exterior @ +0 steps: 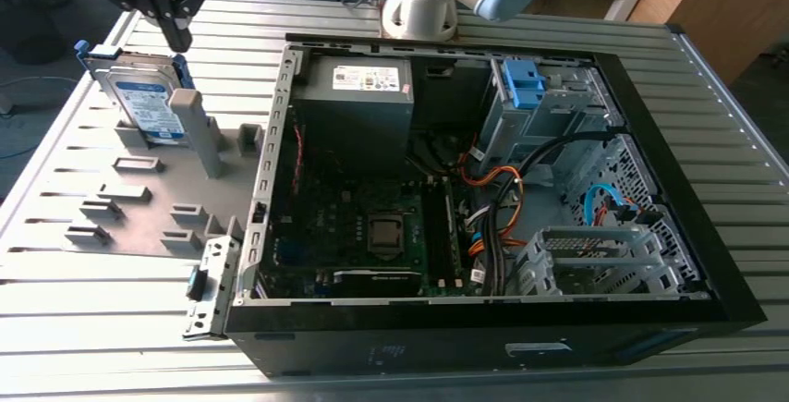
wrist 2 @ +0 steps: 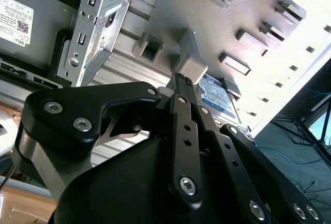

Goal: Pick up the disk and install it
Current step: 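Reach for the disk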

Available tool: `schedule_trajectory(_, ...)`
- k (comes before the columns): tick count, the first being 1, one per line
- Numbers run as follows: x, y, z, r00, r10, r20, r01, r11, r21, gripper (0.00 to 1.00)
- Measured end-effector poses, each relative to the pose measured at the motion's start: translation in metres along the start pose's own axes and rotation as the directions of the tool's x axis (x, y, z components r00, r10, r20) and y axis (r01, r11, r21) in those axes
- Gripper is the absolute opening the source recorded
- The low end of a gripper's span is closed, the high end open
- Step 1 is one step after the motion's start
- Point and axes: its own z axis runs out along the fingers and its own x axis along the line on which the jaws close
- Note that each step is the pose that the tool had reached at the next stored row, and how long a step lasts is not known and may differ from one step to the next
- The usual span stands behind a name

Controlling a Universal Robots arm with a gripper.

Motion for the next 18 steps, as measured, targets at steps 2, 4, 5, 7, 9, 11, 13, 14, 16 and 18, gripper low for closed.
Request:
schedule_trajectory(2,0.0009,-0.0001,0.0000,1.0000,0.000,-0.0001,0.000,1.0000,0.0000,0.11)
schedule_trajectory(4,0.0017,-0.0001,-0.0001,1.0000,0.000,-0.0001,0.000,1.0000,0.0001,0.11)
schedule_trajectory(5,0.0021,-0.0002,-0.0001,1.0000,0.000,-0.0001,0.000,1.0000,0.0001,0.11)
schedule_trajectory(7,0.0029,-0.0002,0.0000,1.0000,0.000,0.0000,0.000,1.0000,0.0000,0.11)
schedule_trajectory(9,0.0035,-0.0003,-0.0001,1.0000,0.000,0.0000,0.000,1.0000,0.0000,0.11)
schedule_trajectory(11,0.0042,-0.0003,-0.0001,1.0000,0.000,0.0000,0.000,1.0000,0.0000,0.11)
schedule_trajectory(13,0.0049,-0.0004,-0.0001,1.0000,0.000,-0.0001,0.000,1.0000,0.0000,0.11)
schedule_trajectory(14,0.0052,-0.0004,-0.0001,1.0000,0.000,-0.0001,0.000,1.0000,0.0000,0.11)
schedule_trajectory(16,0.0058,-0.0005,-0.0001,1.0000,0.000,-0.0001,0.000,1.0000,0.0000,0.11)
schedule_trajectory(18,0.0066,-0.0005,-0.0002,1.0000,0.000,-0.0001,0.000,1.0000,0.0001,0.11)
